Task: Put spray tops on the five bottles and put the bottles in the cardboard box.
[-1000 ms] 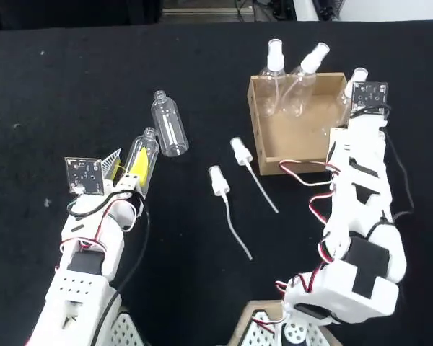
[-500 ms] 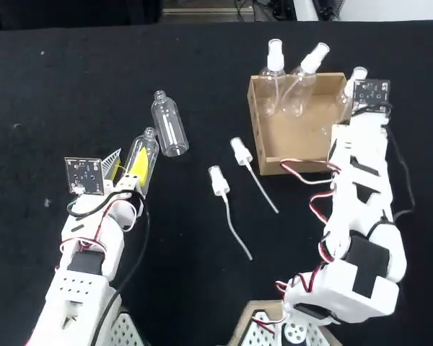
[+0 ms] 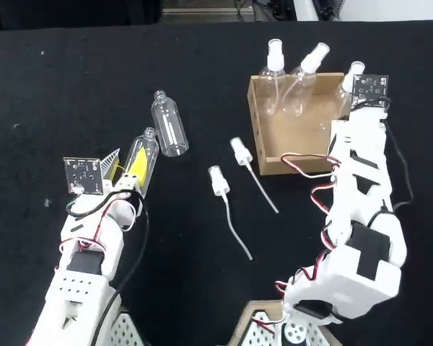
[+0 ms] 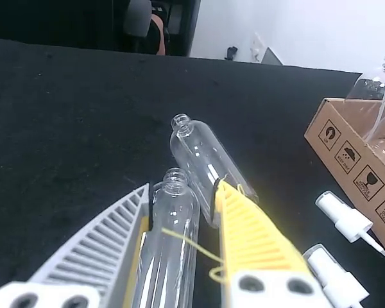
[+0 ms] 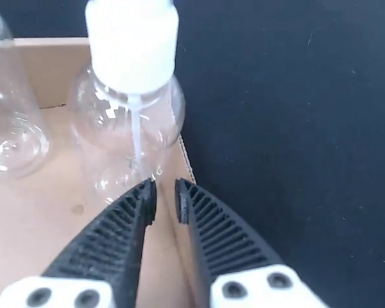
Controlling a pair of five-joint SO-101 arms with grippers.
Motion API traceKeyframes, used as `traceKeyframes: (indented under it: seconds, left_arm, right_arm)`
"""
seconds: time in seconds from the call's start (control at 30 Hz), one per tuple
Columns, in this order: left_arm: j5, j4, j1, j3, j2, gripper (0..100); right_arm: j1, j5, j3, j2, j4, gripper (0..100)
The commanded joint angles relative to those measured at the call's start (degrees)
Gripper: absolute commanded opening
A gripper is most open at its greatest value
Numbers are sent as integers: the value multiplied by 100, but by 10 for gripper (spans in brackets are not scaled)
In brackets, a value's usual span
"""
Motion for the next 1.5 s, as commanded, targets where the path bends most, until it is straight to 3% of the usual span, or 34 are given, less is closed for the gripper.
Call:
traceKeyframes:
  seconds: [0.0,1.17,1.47]
  left_arm:
    - [-18,-132,-57,-57,-88,162]
    - [-62,-132,-57,-57,-88,162]
    - [-62,-132,-57,-57,-88,162]
  right_arm:
    - [-246,-35,-382,-13,-176,25]
    - [-264,-35,-593,4,-431,25]
    - [-255,-396,-971,523,-413,25]
